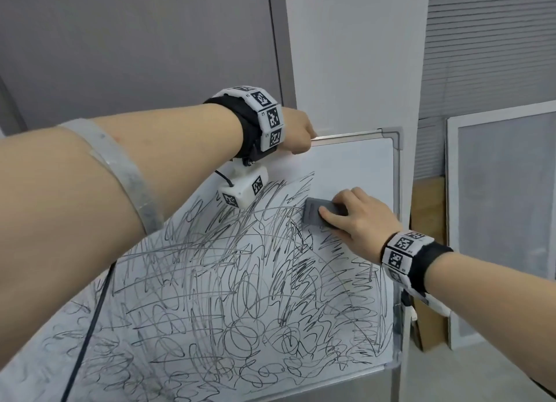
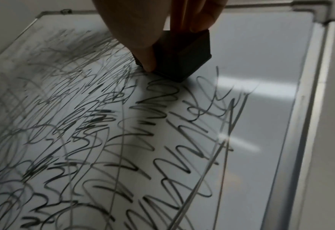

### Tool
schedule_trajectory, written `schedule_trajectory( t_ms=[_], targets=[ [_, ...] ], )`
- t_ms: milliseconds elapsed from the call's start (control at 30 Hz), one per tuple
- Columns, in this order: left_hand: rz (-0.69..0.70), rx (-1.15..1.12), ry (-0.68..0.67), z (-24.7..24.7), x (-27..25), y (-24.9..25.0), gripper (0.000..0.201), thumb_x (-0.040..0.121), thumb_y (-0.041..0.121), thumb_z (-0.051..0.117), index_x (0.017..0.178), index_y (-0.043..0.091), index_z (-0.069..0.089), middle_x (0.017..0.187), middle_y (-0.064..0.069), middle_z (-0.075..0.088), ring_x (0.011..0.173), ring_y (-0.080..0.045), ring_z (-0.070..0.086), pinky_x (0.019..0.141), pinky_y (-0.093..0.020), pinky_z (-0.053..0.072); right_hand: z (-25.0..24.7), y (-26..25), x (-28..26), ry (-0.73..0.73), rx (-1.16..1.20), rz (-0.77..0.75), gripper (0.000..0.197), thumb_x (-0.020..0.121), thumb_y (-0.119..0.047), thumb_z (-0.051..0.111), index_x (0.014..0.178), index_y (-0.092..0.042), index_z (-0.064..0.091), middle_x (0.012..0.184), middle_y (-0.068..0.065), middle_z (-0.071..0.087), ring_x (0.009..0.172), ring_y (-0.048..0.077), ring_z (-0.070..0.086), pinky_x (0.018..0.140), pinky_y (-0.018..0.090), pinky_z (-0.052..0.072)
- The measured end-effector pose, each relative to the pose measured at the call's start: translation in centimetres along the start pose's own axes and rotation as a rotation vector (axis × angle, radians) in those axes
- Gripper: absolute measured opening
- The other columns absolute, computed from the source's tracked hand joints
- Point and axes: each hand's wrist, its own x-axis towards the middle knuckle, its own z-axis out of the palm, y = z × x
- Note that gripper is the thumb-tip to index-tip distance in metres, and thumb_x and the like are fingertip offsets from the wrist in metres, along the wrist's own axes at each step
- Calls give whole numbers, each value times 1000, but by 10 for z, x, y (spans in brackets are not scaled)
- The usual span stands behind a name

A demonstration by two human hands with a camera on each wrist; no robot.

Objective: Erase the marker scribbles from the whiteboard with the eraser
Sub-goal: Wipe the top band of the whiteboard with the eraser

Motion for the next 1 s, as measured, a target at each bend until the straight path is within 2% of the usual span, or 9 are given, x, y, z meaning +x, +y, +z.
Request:
schedule_trajectory(
  t_ms=[100, 233, 333, 433, 600, 700, 800, 900, 1000],
  targets=[
    [14, 25, 16, 7, 1, -4, 57, 71, 2, 42, 121, 19, 61, 111, -4, 66, 104, -31, 60, 78, -31, 50, -1, -5, 2, -20, -3, -25, 37, 82, -19, 75, 118, -13, 67, 100, 15, 57, 84, 33, 52, 56, 37, 48],
    [15, 28, 43, 5, -2, -10, 65, 79, 1, 43, 139, 23, 52, 139, -2, 56, 123, -28, 52, 91, -27, 42, -36, 21, 35, 84, -49, 120, 37, 81, -14, 68, 118, -16, 67, 102, 16, 57, 87, 34, 52, 60, 37, 45],
    [10, 12, 42, 2, -5, -20, 64, 79, 2, 44, 137, 26, 55, 133, 1, 60, 115, -25, 55, 94, -30, 44, -51, 33, 52, 139, -97, 135, 38, 81, -14, 58, 117, -16, 69, 102, 17, 58, 87, 35, 52, 60, 32, 33],
    [5, -24, 33, 0, -11, -28, 73, 78, -1, 40, 136, 40, 57, 117, 14, 62, 101, -18, 55, 85, -23, 41, -43, 26, 46, 121, -79, 78, 33, 85, -15, 63, 118, -14, 68, 102, 16, 57, 86, 33, 50, 59, 36, 42],
    [10, -25, 17, 3, -15, -34, 82, 74, -2, 38, 139, 47, 51, 122, 10, 64, 95, -21, 57, 65, -19, 40, -2, -15, 8, -57, -40, -76, 41, 78, -15, 78, 117, -15, 65, 102, 12, 58, 83, 30, 49, 60, 37, 45],
    [9, 1, -1, 4, -14, -31, 83, 74, -2, 40, 142, 46, 47, 125, 9, 62, 93, -19, 54, 63, -20, 36, -5, -10, 10, -48, -56, -65, 43, 77, -12, 78, 119, -18, 65, 106, 12, 58, 86, 31, 49, 63, 39, 45],
    [25, 17, -16, 3, -13, -29, 83, 73, -2, 40, 139, 49, 49, 111, 9, 63, 84, -17, 52, 60, -20, 35, -27, 7, 38, 55, -79, 50, 38, 81, -13, 71, 119, -16, 65, 108, 15, 58, 88, 34, 50, 65, 43, 46],
    [4, 20, -15, 3, -12, -32, 84, 72, 1, 42, 138, 53, 47, 121, 10, 63, 94, -18, 54, 67, -23, 39, -38, 12, 57, 109, -96, 92, 37, 82, -14, 66, 119, -17, 66, 108, 15, 58, 87, 35, 49, 64, 42, 44],
    [-20, 13, -15, 6, -10, -38, 87, 70, 2, 43, 139, 54, 44, 134, 10, 60, 102, -19, 53, 76, -25, 40, -23, -3, 49, 74, -90, -6, 39, 80, -14, 71, 119, -16, 66, 106, 13, 58, 86, 33, 48, 63, 39, 42]
  ],
)
